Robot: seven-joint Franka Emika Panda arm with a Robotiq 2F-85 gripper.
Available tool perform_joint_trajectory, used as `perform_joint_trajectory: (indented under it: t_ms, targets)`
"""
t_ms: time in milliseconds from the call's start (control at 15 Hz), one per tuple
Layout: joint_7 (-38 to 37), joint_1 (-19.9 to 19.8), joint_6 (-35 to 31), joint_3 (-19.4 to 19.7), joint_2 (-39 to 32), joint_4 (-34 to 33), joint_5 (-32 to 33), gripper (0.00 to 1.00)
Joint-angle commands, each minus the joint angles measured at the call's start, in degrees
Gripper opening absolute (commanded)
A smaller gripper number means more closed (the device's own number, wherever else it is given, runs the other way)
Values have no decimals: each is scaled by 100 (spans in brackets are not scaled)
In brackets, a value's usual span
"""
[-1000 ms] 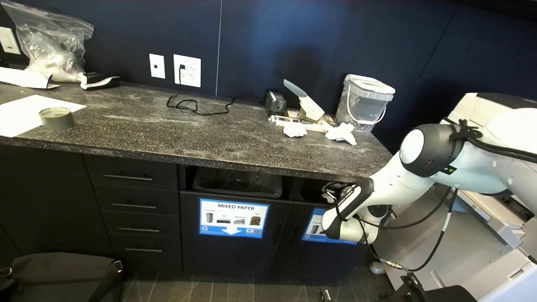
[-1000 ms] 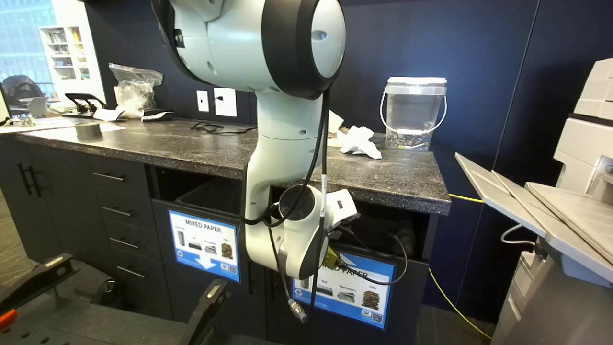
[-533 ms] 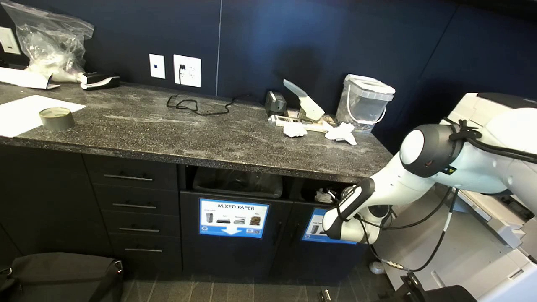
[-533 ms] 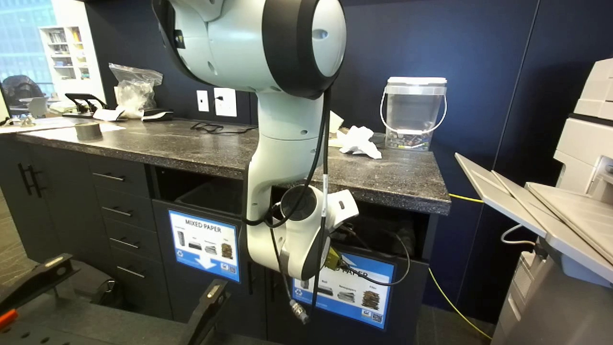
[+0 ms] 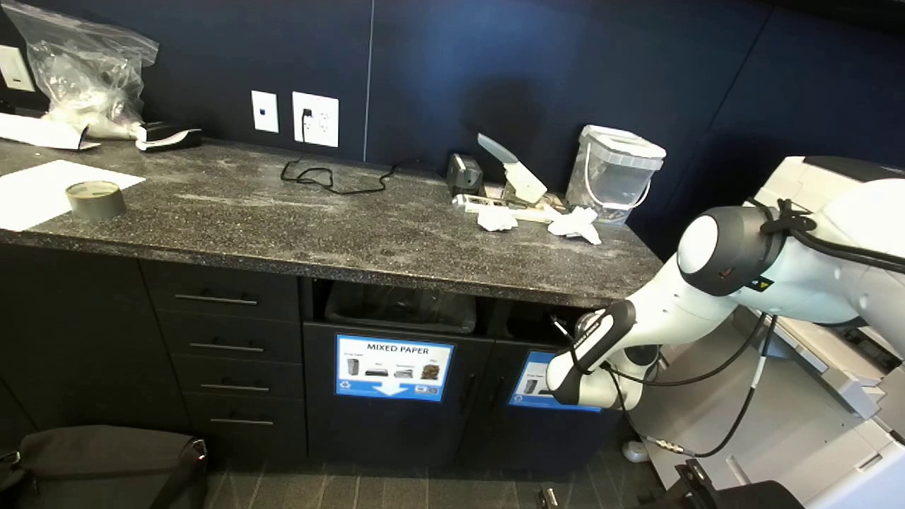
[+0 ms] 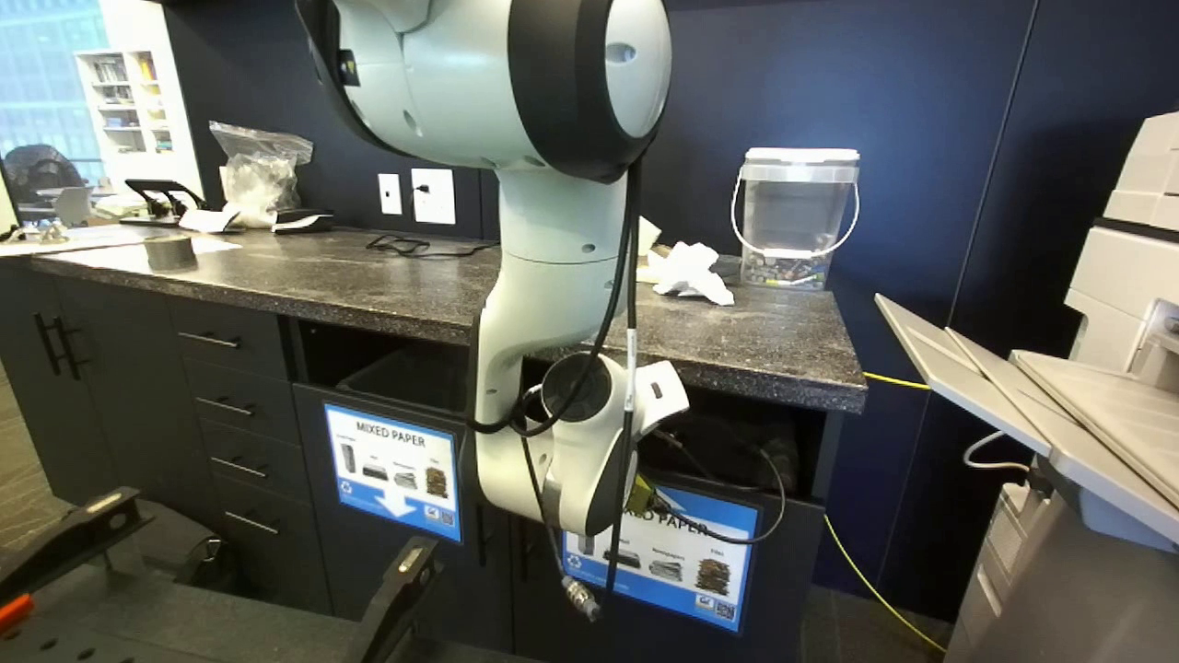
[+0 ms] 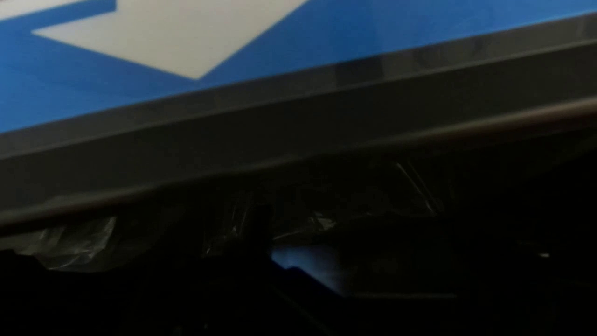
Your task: Place the papers on the countertop inside the bin on the right
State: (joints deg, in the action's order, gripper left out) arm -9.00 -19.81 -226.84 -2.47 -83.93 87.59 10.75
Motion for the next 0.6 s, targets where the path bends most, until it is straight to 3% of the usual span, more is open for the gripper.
perform_joint_trajectory:
  t_ms: [0,267,533]
  targets:
    - [-101,29,46,117,582,621,170,100]
    - [-15,39,514,212,1323,1526,316,100]
    - [26,-312,1595,-12,2152,2531,1231,100]
